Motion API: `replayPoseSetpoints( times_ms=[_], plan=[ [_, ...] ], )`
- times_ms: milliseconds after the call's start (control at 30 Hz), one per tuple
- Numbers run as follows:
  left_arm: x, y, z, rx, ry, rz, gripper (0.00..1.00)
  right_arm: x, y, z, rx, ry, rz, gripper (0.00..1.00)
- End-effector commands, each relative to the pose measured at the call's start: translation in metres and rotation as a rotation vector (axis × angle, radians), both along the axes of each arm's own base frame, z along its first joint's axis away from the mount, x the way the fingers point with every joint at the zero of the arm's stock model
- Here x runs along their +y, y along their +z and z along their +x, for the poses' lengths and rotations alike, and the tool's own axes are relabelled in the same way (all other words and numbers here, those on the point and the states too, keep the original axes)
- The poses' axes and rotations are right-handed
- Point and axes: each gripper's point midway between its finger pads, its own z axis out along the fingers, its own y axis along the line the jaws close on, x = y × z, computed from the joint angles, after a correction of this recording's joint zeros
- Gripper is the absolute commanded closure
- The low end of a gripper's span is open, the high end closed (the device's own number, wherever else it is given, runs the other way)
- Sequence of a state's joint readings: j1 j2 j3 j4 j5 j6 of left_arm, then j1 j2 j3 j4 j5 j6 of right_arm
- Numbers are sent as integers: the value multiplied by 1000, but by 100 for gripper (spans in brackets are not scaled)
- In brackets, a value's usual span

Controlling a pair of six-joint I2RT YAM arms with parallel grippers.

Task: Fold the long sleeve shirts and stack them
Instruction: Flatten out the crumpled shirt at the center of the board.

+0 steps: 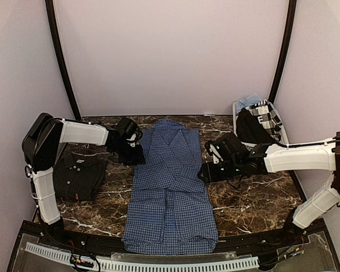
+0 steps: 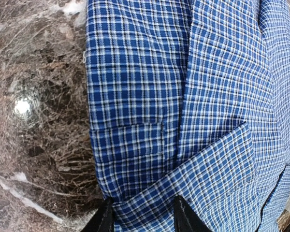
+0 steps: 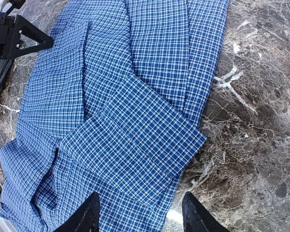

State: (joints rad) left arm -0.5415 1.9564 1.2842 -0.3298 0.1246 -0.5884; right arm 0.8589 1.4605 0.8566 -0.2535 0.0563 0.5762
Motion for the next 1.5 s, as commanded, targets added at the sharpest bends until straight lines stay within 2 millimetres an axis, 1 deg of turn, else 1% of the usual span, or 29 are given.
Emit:
replayPoseSetpoints(
  times_ms=[0,33,67,133,300,467,767,1100,1467],
  plan=[
    [-15,14,3,-18,-32,-62,63,7,10,11,-37,-1,25,45],
    [-17,15,4,-18,-34,-66,64,7,10,11,-37,-1,24,45],
    [-18,16,3,-16,-37,-68,70,7,9,11,-38,-2,22,45],
    [-20,20,4,-24,-41,-68,74,7,8,11,-37,-2,20,45],
    [-20,26,5,-34,-44,-57,76,5,1,11,-30,-2,3,45],
    [-11,28,5,-47,-34,-15,71,4,-2,13,-32,-9,-11,46],
    [-14,33,2,-50,-53,-29,64,6,-7,15,-25,-6,-18,45],
    [-18,47,8,-108,-48,-33,63,5,-9,15,-23,-8,-23,45],
    [-17,52,14,-136,-42,-20,64,4,-13,13,-16,-6,-26,46]
  ],
)
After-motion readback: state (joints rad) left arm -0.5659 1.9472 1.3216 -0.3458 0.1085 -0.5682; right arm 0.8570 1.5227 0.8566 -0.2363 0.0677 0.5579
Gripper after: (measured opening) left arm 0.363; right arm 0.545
